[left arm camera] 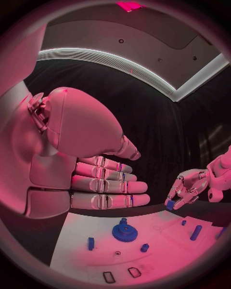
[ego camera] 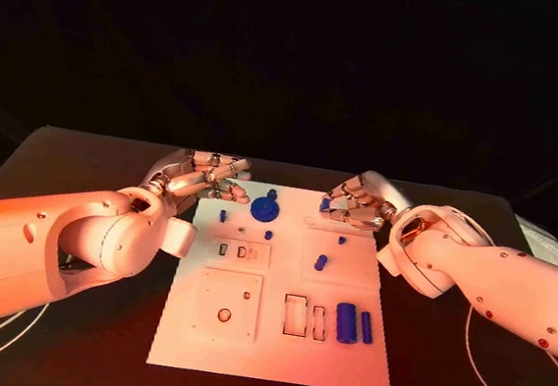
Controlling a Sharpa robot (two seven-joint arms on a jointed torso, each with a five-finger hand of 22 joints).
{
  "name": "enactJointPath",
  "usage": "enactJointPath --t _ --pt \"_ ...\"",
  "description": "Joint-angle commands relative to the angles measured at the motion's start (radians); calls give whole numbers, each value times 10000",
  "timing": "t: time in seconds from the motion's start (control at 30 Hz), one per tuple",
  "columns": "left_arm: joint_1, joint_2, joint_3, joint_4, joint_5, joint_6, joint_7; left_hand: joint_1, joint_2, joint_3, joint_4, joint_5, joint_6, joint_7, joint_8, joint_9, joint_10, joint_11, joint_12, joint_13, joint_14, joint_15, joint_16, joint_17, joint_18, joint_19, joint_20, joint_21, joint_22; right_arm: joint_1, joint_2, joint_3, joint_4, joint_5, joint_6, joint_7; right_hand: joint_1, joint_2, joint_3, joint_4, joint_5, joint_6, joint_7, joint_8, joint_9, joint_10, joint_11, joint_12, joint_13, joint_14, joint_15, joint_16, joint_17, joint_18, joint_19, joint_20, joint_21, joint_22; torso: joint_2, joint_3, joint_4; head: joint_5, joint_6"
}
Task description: Assemble the parts on the task board
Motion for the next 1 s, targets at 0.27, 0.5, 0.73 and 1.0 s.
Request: enactJointPath --t 0.27,0.5,0.73,1.0 --pt "1 24 4 -243 179 134 129 120 -1 41 -9 -39 5 19 -56 -20 75 12 -61 -10 46 -17 -71 -10 159 -40 11 -63 -17 -113 833 -134 509 -2071 365 -1445 -67 39 56 5 37 17 2 11 30 -77 11 -57 -25 782 -31 -47 1404 -121 -49 -51 -19 -41 -75 -61 53 185 -140" --pt "1 49 3 -316 201 141 134 125 -2 53 -15 -40 -10 26 -69 -23 81 16 -71 -10 54 -16 -91 -10 159 -40 11 -67 -17 -314 1404 -203 446 -2778 510 -1731 -142 -2 59 19 59 24 5 3 35 -103 17 -103 -55 769 -24 -81 1347 -118 -57 -45 -33 -61 -63 -71 59 301 -169" --pt "1 94 2 -328 207 157 132 125 -2 53 -15 -40 -10 26 -69 -23 81 16 -71 -10 54 -16 -91 -10 159 -40 11 -67 -17 -481 1808 -240 382 -3195 677 -1839 -187 -37 55 23 49 22 7 -6 36 -114 19 -125 -69 764 -22 -95 1325 -114 -67 -42 -47 -84 -48 -64 57 378 -198" --pt "0 127 2 -310 208 182 123 128 5 66 -16 -39 -6 26 -70 -23 93 16 -74 -9 58 -15 -106 -11 158 -40 12 -71 -17 -632 2067 -263 301 -3390 890 -1891 -225 -69 50 26 35 23 8 -12 38 -125 21 -144 -81 761 -21 -104 1312 -110 -76 -40 -61 -107 -58 -58 36 421 -269"
